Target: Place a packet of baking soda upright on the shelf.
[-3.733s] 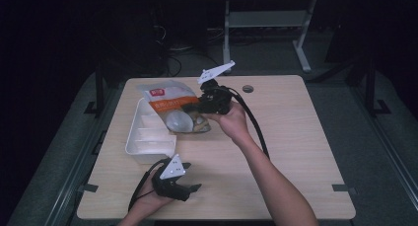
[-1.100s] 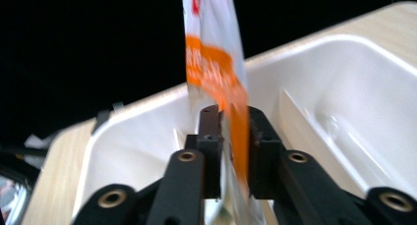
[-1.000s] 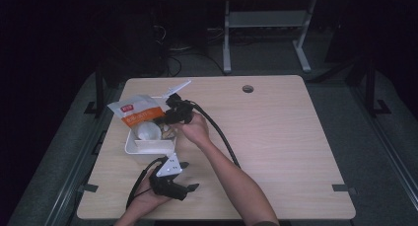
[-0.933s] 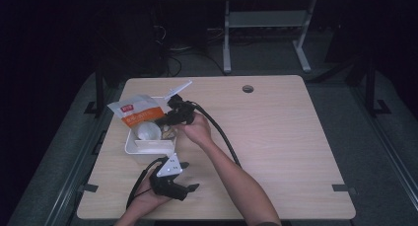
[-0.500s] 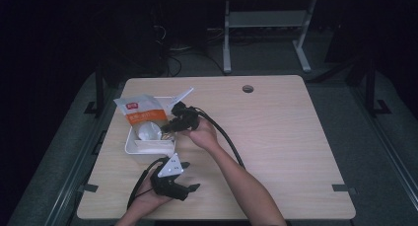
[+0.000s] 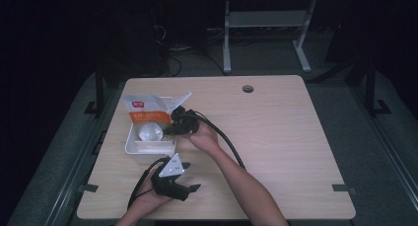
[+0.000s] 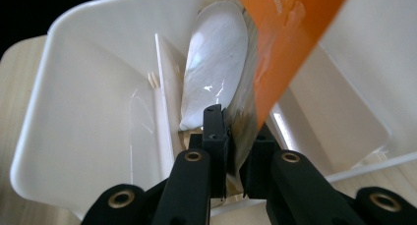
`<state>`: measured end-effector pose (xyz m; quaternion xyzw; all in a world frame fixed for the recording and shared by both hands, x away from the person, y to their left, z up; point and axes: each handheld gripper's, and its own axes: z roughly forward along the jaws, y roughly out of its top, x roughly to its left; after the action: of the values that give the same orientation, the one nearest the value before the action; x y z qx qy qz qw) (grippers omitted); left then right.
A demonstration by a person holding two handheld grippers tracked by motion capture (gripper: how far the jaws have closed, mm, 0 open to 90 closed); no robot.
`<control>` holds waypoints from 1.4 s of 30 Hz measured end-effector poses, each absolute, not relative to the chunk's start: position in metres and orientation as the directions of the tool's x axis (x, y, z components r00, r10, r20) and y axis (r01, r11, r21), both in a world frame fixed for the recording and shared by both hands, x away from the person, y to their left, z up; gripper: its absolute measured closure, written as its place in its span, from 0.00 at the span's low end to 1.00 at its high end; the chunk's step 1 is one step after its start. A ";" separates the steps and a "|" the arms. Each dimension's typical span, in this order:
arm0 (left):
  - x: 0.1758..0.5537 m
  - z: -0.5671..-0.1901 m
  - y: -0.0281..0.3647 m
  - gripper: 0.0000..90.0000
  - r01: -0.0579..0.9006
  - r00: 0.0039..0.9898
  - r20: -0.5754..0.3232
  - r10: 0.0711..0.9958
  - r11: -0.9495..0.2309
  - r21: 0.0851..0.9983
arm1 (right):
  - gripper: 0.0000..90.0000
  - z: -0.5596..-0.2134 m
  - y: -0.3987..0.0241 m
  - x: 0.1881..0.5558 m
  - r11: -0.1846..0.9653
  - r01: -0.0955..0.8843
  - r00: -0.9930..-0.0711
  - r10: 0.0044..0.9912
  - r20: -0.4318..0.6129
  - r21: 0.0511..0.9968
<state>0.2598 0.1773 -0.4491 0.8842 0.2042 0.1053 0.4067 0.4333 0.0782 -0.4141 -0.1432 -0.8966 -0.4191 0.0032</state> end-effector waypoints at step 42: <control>0.262 -0.450 0.176 0.24 0.275 0.894 0.024 0.447 -0.590 0.760 | 0.92 -0.405 0.052 0.439 0.506 0.345 -0.933 0.277 0.230 0.791</control>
<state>0.2616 0.1762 -0.4496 0.8851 0.2038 0.1065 0.4046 0.4387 0.0519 -0.4049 -0.1793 -0.8669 -0.4637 0.0367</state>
